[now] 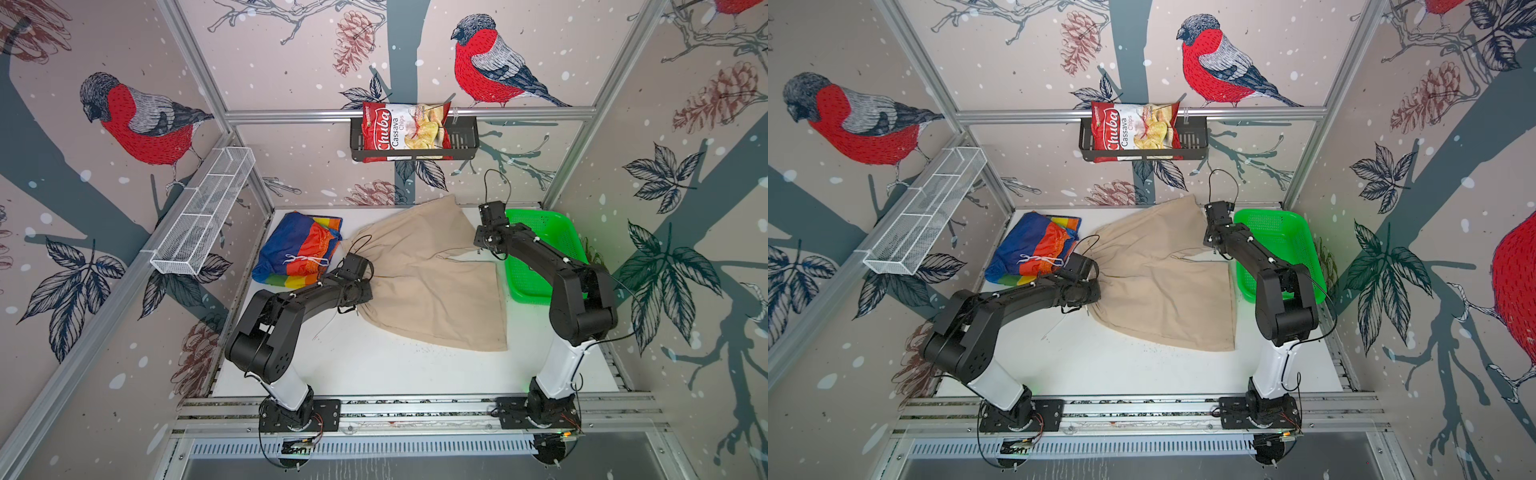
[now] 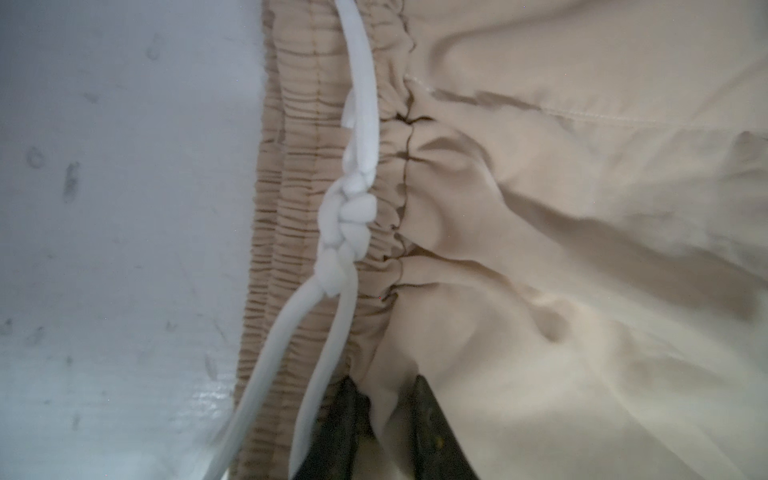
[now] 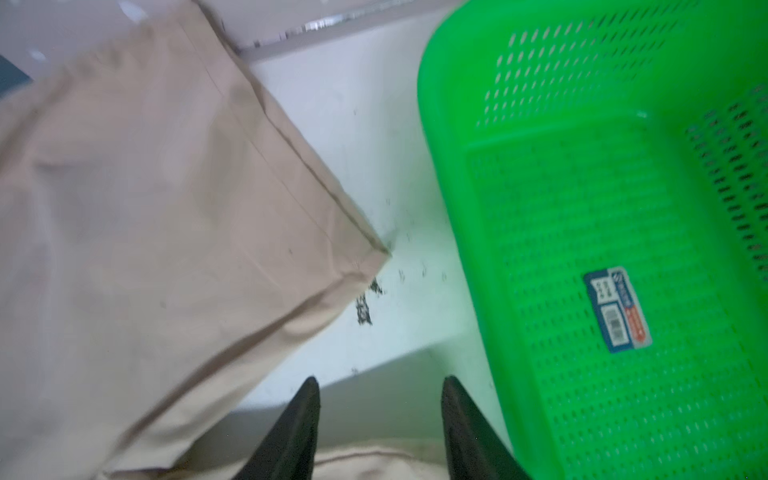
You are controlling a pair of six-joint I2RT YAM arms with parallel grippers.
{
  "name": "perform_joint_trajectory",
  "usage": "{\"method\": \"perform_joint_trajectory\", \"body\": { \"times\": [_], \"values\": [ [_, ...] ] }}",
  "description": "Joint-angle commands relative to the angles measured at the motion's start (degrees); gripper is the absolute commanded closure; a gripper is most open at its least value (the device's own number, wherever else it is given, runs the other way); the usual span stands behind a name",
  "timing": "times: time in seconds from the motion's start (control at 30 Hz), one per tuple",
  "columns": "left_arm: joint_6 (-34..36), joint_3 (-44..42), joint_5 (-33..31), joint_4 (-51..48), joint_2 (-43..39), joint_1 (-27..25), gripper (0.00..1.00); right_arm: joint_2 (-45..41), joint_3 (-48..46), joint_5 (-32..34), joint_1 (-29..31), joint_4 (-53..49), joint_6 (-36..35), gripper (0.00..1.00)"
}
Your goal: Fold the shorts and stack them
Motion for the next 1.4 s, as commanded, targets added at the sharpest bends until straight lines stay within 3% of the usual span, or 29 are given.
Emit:
{"method": "perform_joint_trajectory", "body": {
  "times": [0.0, 0.23, 0.5, 0.7, 0.93, 1.13, 1.27, 1.37],
  "values": [
    [0.99, 0.71, -0.06, -2.69, -2.55, 0.17, 0.74, 0.88, 4.76, 1.86, -0.02, -1.28, -1.2, 0.49],
    [5.81, 11.96, -3.11, -2.16, -8.77, 0.16, 0.5, 6.74, 14.24, -7.79, 0.02, 2.78, -5.43, 0.51],
    [6.98, 27.73, -12.73, -2.73, 3.93, 2.08, 0.44, 17.23, 15.63, -14.67, 1.06, 4.36, -2.34, 0.56],
    [7.02, 34.86, -11.13, -4.83, 14.46, 5.17, 0.43, 19.88, 8.65, -15.73, 2.28, 7.15, -1.87, 0.58],
    [5.46, 32.39, -8.86, -2.82, 16.43, 8.03, 0.37, 18.46, -2.31, -14.9, 3.72, 11.29, -0.08, 0.66],
    [5.72, 29.49, -10.37, -1.36, 15.93, 8.78, 0.35, 12.42, -13.87, -12.12, 4.24, 12.67, 4.52, 0.7],
    [6.42, 29.08, -9.96, -0.38, 16.61, 9.53, 0.37, 5.47, -24.11, -13.69, 4.88, 14.78, 7.78, 0.72],
    [6.75, 29.18, -9.58, 0.75, 17.05, 9.99, 0.38, 1.46, -26.21, -13.56, 5.46, 14.51, 7.73, 0.73]
  ]
}}
